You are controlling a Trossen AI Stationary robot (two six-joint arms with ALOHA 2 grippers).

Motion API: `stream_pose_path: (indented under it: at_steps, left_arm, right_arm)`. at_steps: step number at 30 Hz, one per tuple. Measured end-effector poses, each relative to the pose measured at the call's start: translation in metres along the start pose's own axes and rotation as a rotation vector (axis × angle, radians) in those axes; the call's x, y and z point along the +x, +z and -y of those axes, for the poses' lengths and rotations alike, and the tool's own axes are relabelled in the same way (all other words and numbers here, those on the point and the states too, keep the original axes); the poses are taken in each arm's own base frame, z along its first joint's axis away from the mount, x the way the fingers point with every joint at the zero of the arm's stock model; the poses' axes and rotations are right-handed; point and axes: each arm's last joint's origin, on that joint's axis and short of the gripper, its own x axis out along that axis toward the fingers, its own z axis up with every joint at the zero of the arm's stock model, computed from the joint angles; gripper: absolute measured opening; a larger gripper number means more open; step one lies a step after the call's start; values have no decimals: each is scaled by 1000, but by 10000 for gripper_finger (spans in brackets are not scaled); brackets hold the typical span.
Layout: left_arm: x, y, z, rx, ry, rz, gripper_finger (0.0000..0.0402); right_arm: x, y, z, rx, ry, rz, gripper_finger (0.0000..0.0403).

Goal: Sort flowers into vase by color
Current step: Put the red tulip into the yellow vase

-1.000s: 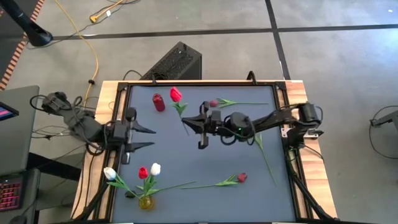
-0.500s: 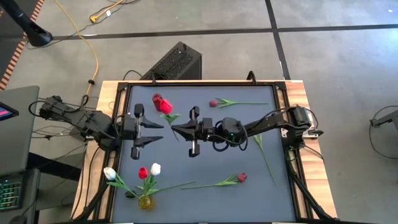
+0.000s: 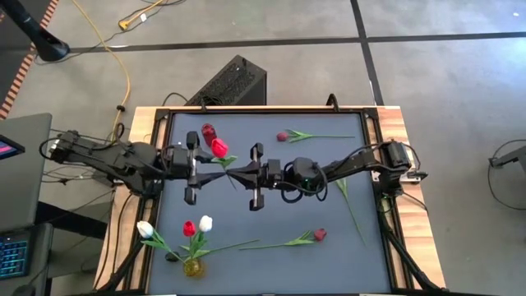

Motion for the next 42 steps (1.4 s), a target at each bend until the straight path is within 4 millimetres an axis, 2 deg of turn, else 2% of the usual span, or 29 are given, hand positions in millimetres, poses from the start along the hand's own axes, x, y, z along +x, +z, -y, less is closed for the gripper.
stream_pose_path:
  at_steps: [10,19,24,29,36,42]
  left_arm:
    - [0,4,-1,-15,-11,41,154]
    - [10,1,-3,-18,-1,36,154]
    - [9,4,-3,-25,-22,61,148]
    - [7,4,-3,-34,-23,61,109]
    - [8,4,-3,-36,-30,61,13]
    - [6,4,-3,-34,-43,56,4]
  right_arm:
    - [0,0,-1,0,5,1,19]
    - [0,0,-1,-6,4,-3,19]
    - [0,-1,-1,-6,5,-5,19]
    - [0,-1,-1,-6,6,-5,19]
    - [0,0,-2,-5,32,-4,47]
    - [0,1,-3,11,33,-6,93]
